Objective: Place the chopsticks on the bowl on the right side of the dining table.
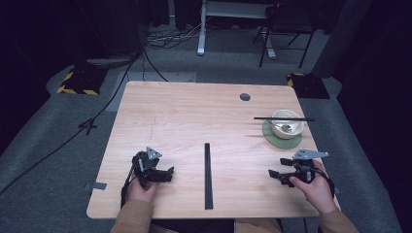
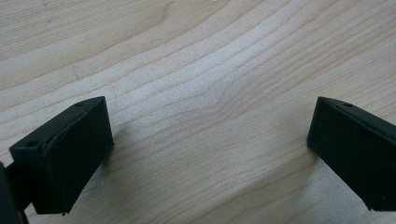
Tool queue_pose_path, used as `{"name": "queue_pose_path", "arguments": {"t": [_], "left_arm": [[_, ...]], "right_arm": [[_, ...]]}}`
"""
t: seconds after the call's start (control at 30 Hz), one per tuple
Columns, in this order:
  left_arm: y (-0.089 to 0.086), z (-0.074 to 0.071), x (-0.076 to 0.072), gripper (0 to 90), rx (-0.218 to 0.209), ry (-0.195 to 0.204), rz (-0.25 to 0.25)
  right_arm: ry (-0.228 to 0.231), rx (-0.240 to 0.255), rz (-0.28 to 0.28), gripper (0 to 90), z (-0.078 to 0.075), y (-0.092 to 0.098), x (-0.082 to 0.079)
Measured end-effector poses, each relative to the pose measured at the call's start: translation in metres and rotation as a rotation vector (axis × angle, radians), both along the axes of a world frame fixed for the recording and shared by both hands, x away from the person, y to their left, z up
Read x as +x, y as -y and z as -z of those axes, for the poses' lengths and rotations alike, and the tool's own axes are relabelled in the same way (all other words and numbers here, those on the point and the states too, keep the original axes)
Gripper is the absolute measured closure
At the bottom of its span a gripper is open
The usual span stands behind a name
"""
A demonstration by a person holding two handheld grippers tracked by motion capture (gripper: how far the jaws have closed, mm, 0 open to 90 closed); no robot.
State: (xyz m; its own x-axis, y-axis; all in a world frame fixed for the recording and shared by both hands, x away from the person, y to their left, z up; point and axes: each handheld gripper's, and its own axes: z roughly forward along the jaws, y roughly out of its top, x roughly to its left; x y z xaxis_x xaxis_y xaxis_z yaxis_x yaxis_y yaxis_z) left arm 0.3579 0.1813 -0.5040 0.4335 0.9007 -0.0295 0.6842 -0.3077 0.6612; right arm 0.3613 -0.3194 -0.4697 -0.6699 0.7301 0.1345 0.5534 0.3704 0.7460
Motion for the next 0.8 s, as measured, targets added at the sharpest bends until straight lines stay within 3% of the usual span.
{"name": "queue_pose_path", "arguments": {"t": [0.17,0.33,0.4,0.6,0.63,0.7,0.8], "left_arm": [[0.000,0.000,0.000,0.5,0.000,0.000,0.000],[0.000,0.000,0.000,0.5,0.000,0.000,0.000],[0.000,0.000,0.000,0.5,0.000,0.000,0.000],[0.000,0.000,0.000,0.5,0.001,0.001,0.001],[0.000,0.000,0.000,0.5,0.000,0.000,0.000],[0.000,0.000,0.000,0.5,0.001,0.001,0.001],[0.000,0.000,0.000,0.5,0.001,0.001,0.000]], "right_arm": [[-0.033,-0.023,-0.019,22.2,0.012,-0.008,-0.003],[-0.034,-0.054,-0.043,22.0,0.019,-0.011,-0.003],[-0.018,-0.085,-0.055,21.8,0.024,-0.014,-0.003],[0.021,-0.089,-0.051,19.6,0.029,-0.018,-0.005],[0.063,-0.099,-0.044,17.0,0.032,-0.021,-0.007],[0.087,-0.120,-0.052,15.6,0.034,-0.023,-0.008],[0.085,-0.120,-0.038,14.0,0.034,-0.026,-0.008]]}}
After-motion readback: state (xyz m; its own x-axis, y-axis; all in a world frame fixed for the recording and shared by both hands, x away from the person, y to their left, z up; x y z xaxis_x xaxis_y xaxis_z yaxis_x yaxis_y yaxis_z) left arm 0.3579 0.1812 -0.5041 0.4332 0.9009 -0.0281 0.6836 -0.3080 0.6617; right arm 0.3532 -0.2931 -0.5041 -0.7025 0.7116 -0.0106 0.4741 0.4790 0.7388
